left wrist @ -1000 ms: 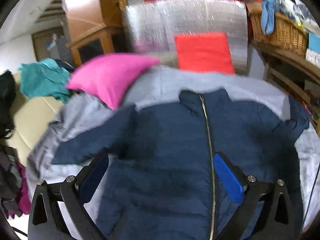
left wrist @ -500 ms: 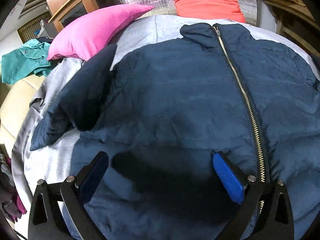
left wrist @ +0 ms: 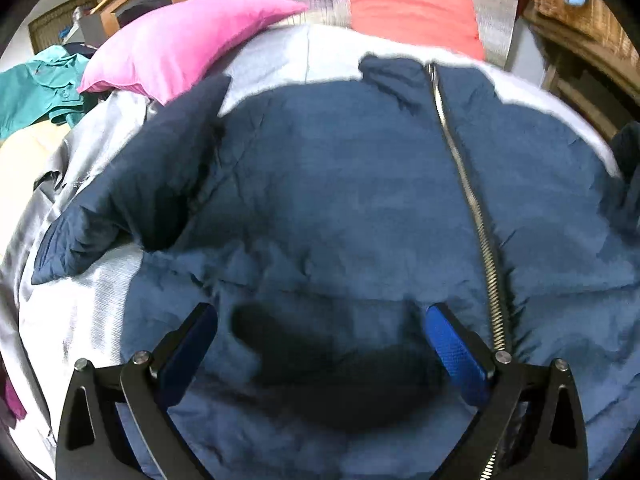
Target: Fold large clothes
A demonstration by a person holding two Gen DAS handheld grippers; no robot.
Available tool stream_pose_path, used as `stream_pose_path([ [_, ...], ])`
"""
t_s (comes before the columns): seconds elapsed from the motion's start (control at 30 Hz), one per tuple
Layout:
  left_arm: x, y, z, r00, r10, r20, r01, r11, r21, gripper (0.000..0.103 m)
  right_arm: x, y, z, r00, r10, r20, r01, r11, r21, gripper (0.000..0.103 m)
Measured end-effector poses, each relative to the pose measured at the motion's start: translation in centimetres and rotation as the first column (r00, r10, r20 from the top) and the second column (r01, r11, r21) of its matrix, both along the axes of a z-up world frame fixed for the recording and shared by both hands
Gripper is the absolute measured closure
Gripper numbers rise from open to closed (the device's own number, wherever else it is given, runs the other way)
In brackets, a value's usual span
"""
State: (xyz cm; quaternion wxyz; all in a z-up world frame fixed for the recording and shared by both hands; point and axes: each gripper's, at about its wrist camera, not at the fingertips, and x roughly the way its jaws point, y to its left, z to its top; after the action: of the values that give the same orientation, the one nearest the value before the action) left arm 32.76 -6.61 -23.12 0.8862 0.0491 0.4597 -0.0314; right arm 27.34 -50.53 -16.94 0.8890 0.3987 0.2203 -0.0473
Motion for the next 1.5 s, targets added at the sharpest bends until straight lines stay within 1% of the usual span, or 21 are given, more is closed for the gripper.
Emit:
stream_pose_path([
  [0.1, -0.6, 0.8, 1.9, 0.998, 0.008, 0.063, -0.006, 0.999, -0.042, 0.0, -1.5, 6.0, 2.4, 0.985, 0.16, 0.071, -0.159, 0.987, -0.016, 0.074],
  [0.2, -1.5, 1.5, 3.4, 0.992, 0.018, 0.125, -0.008, 0.997, -0.082, 0.0, -1.8, 11.3, 1.8, 0.952, 0.297, 0.074, -0.298, 0.955, 0.006, 0.074],
  [0.3, -1.5, 2.2, 4.5, 0.988, 0.008, 0.157, 0.011, 0.993, -0.119, 0.0, -2.1, 17.3, -0.7, 0.904, 0.428, 0.006, -0.428, 0.903, 0.043, 0.073],
  [0.43, -0.9, 2.6, 5.4, 0.987, -0.019, 0.157, 0.051, 0.979, -0.199, 0.0, -1.9, 21.7, -3.8, 0.847, 0.513, -0.139, -0.512, 0.858, 0.045, 0.069],
  [0.47, -0.8, 2.5, 5.5, 0.987, -0.029, 0.158, 0.064, 0.974, -0.218, 0.0, -1.8, 22.1, -4.3, 0.83, 0.53, -0.174, -0.527, 0.847, 0.064, 0.063],
  [0.53, -0.9, 2.3, 5.8, 0.985, -0.053, 0.167, 0.094, 0.965, -0.245, 0.0, -1.7, 22.0, -4.1, 0.819, 0.544, -0.183, -0.538, 0.839, 0.084, 0.05],
  [0.6, -0.5, 1.9, 6.2, 0.981, -0.079, 0.179, 0.125, 0.958, -0.26, 0.0, -2.9, 21.3, -3.2, 0.826, 0.544, -0.144, -0.539, 0.839, 0.077, 0.028],
  [0.67, -0.2, 1.6, 6.5, 0.977, -0.092, 0.193, 0.141, 0.955, -0.261, 0.0, -3.7, 20.2, -2.3, 0.839, 0.535, -0.097, -0.53, 0.845, 0.067, 0.021],
  [0.73, 0.7, 1.7, 6.4, 0.981, -0.08, 0.178, 0.127, 0.955, -0.27, 0.0, -4.6, 18.5, -0.6, 0.872, 0.488, -0.045, -0.487, 0.873, 0.027, 0.021],
  [0.8, 2.0, 2.1, 6.1, 0.987, -0.062, 0.15, 0.108, 0.941, -0.32, 0.0, -4.6, 16.6, -0.1, 0.905, 0.425, -0.033, -0.424, 0.905, 0.014, 0.021],
  [0.93, 5.3, 3.0, 4.7, 0.997, -0.005, 0.081, 0.038, 0.913, -0.405, 0.0, -4.3, 11.9, -1.3, 0.965, 0.257, -0.04, -0.249, 0.957, 0.149, 0.031],
  [1.0, 6.7, 3.1, 3.6, 1.0, -0.004, 0.024, 0.015, 0.876, -0.482, 0.0, -4.1, 10.5, -2.2, 0.979, 0.192, -0.069, -0.174, 0.963, 0.207, 0.035],
  [1.13, 8.8, 1.8, 1.3, 0.995, -0.042, -0.091, -0.026, 0.762, -0.647, 0.0, -4.0, 7.5, -3.7, 0.988, 0.09, -0.122, -0.051, 0.956, 0.29, 0.035],
  [1.2, 9.4, 0.6, 0.5, 0.99, -0.073, -0.124, -0.028, 0.745, -0.667, 0.0, -3.8, 6.4, -3.9, 0.989, 0.064, -0.131, -0.022, 0.954, 0.298, 0.035],
  [1.23, 9.5, -0.1, 0.3, 0.987, -0.09, -0.133, -0.024, 0.739, -0.674, 0.005, -3.6, 5.9, -4.0, 0.989, 0.062, -0.133, -0.018, 0.952, 0.305, 0.035],
  [1.27, 9.5, -0.7, 0.1, 0.985, -0.106, -0.138, -0.017, 0.731, -0.682, 0.024, -3.3, 5.8, -4.1, 0.989, 0.063, -0.136, -0.017, 0.949, 0.314, 0.035],
  [1.33, 9.5, -1.8, -0.2, 0.982, -0.12, -0.144, -0.01, 0.731, -0.682, 0.049, -3.0, 5.5, -4.6, 0.987, 0.077, -0.144, -0.025, 0.943, 0.332, 0.035],
  [1.37, 9.4, -2.1, -0.2, 0.983, -0.127, -0.136, 0.0, 0.731, -0.682, 0.062, -2.8, 5.5, -4.9, 0.985, 0.082, -0.15, -0.028, 0.941, 0.336, 0.035],
  [1.4, 9.2, -2.5, -0.1, 0.982, -0.138, -0.127, 0.014, 0.73, -0.684, 0.067, -2.9, 5.5, -5.1, 0.984, 0.086, -0.154, -0.03, 0.94, 0.339, 0.035],
  [1.47, 8.8, -3.0, 0.2, 0.981, -0.163, -0.105, 0.043, 0.714, -0.699, 0.094, -2.7, 5.6, -5.2, 0.981, 0.104, -0.162, -0.042, 0.938, 0.345, 0.035],
  [1.5, 8.4, -3.1, 0.8, 0.982, -0.171, -0.078, 0.066, 0.701, -0.71, 0.096, -2.1, 6.0, -5.5, 0.98, 0.113, -0.165, -0.05, 0.937, 0.346, 0.035],
])
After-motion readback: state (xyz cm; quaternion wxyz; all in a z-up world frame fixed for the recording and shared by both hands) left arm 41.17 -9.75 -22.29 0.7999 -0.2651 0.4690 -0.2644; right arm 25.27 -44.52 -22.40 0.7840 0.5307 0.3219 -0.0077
